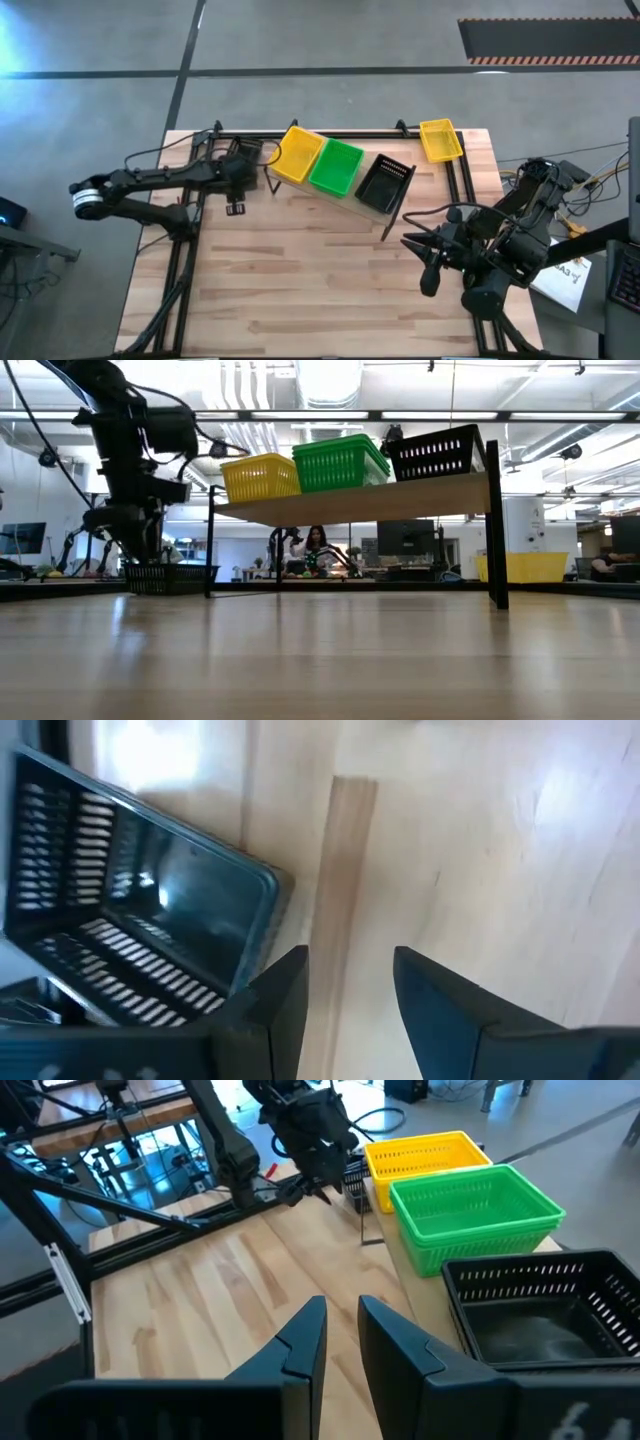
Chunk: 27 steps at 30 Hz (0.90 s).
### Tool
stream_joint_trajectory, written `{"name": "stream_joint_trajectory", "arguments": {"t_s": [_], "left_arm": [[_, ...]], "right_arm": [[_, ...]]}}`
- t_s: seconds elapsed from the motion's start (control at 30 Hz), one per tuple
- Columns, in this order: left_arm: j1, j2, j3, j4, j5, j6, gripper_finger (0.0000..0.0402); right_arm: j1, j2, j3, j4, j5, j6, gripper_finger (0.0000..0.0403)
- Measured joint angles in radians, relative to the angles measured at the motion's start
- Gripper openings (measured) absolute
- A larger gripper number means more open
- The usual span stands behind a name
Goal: Stack baskets on shelf by color
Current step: Stack the black bin on top of the black bin
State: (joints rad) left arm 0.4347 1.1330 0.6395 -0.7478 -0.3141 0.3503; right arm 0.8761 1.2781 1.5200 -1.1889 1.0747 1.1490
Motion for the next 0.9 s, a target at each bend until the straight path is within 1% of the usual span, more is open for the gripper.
{"name": "stream_joint_trajectory", "arguments": {"t_s": [0.17, 0.27, 0.33, 0.57, 0.63, 0.83, 0.9], "left_arm": [[0.010, -0.082, -0.011, 0.015, 0.042, 0.049, 0.0132], [0.042, -0.097, -0.026, 0.048, 0.058, 0.089, 0.0135], [0.071, -0.094, -0.040, 0.078, 0.068, 0.101, 0.0143], [0.134, -0.014, -0.057, 0.165, 0.073, 0.101, 0.0200], [0.147, 0.019, -0.057, 0.184, 0.057, 0.103, 0.0210], [0.166, 0.116, -0.058, 0.213, 0.038, 0.132, 0.0214], [0.166, 0.138, -0.054, 0.215, 0.037, 0.132, 0.0206]], "right_arm": [[0.000, 0.000, 0.000, 0.000, 0.000, 0.021, 0.0053], [0.000, 0.000, 0.000, 0.001, 0.000, 0.022, 0.0053], [-0.002, 0.000, 0.000, 0.000, 0.001, 0.022, 0.0053], [-0.015, 0.001, 0.000, 0.024, 0.000, 0.027, 0.0053], [-0.016, 0.006, 0.000, 0.027, 0.001, 0.038, 0.0053], [-0.016, 0.038, 0.000, 0.027, -0.001, 0.077, 0.0053], [-0.016, 0.052, 0.000, 0.028, -0.001, 0.095, 0.0053]]}}
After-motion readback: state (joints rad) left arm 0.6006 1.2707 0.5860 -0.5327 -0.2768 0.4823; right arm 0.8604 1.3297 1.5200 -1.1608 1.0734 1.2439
